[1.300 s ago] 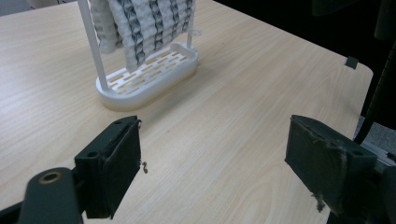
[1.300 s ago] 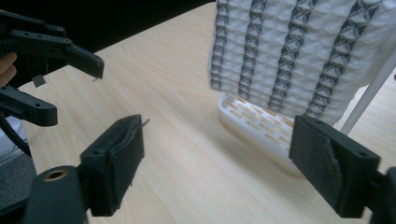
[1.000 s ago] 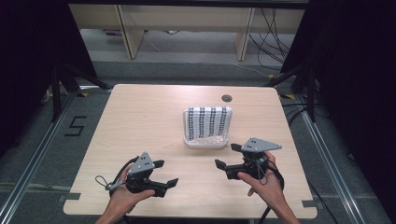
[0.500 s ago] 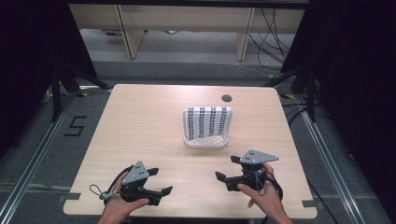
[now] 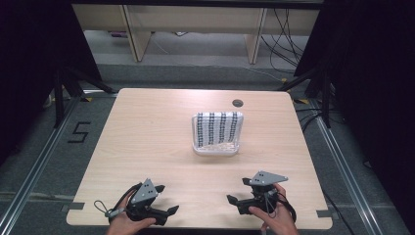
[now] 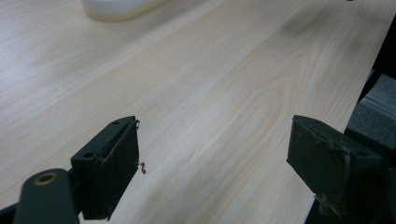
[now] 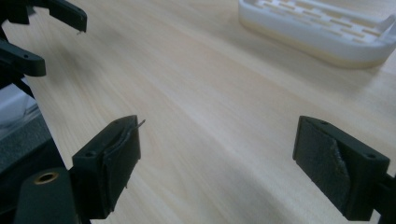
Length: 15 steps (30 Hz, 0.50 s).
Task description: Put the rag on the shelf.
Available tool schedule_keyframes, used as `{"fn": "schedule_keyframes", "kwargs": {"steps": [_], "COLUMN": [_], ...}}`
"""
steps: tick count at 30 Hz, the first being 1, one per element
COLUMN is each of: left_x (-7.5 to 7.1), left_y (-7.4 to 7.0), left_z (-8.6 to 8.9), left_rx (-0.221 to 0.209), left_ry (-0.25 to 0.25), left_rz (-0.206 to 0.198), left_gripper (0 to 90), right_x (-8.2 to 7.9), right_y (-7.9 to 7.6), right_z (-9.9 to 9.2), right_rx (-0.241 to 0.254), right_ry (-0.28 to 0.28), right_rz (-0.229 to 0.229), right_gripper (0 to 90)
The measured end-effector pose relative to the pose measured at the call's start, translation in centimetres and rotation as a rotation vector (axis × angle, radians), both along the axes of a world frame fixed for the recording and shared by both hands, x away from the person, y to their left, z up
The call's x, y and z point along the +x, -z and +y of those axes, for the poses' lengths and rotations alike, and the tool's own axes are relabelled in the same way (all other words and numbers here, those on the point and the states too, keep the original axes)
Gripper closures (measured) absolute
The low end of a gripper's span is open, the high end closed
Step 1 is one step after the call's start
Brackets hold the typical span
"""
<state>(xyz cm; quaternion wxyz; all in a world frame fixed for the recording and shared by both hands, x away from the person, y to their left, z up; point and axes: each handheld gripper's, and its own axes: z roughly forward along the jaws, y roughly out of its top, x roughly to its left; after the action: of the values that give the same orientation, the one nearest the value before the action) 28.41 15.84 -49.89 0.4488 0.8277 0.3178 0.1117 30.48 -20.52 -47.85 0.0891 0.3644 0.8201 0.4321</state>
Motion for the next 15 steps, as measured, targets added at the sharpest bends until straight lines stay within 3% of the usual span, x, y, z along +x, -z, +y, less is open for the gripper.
{"fn": "schedule_keyframes", "kwargs": {"steps": [1,2,4,5,6,7,8,9,15], "left_x": [-0.05,-0.19,-0.22,-0.17,-0.26,-0.25,-0.15,-0.23,0.03], "left_y": [0.20,0.28,0.23,0.11,0.20,0.21,0.14,0.28,0.40], "left_z": [-0.03,-0.16,-0.25,-0.13,-0.30,-0.29,-0.09,-0.28,0.05], "left_rx": [0.010,0.011,0.003,0.026,-0.003,-0.002,0.027,-0.008,-0.018], "left_ry": [0.008,0.004,0.005,0.015,0.008,0.014,0.028,0.011,-0.005], "left_rz": [-0.008,-0.012,-0.007,-0.006,-0.003,0.000,-0.004,-0.001,0.006], "left_gripper": [16.0,16.0,16.1,16.0,16.0,16.0,16.0,16.0,16.0], "right_x": [0.00,-0.10,-0.20,-0.35,-0.35,-0.45,-0.45,-0.47,-0.46], "right_y": [0.00,0.36,0.42,0.58,0.58,0.68,0.68,0.72,0.98], "right_z": [0.00,-0.01,0.02,0.02,0.02,-0.04,-0.04,-0.05,-0.08], "right_rx": [0.000,-0.037,-0.044,-0.059,-0.059,-0.069,-0.069,-0.071,-0.084], "right_ry": [0.000,-0.013,-0.012,-0.020,-0.020,-0.027,-0.027,-0.027,-0.025], "right_rz": [0.000,-0.002,0.007,0.015,0.015,0.008,0.008,0.005,0.017], "right_gripper": [16.1,16.2,16.2,16.3,16.3,16.3,16.3,16.3,16.4]}}
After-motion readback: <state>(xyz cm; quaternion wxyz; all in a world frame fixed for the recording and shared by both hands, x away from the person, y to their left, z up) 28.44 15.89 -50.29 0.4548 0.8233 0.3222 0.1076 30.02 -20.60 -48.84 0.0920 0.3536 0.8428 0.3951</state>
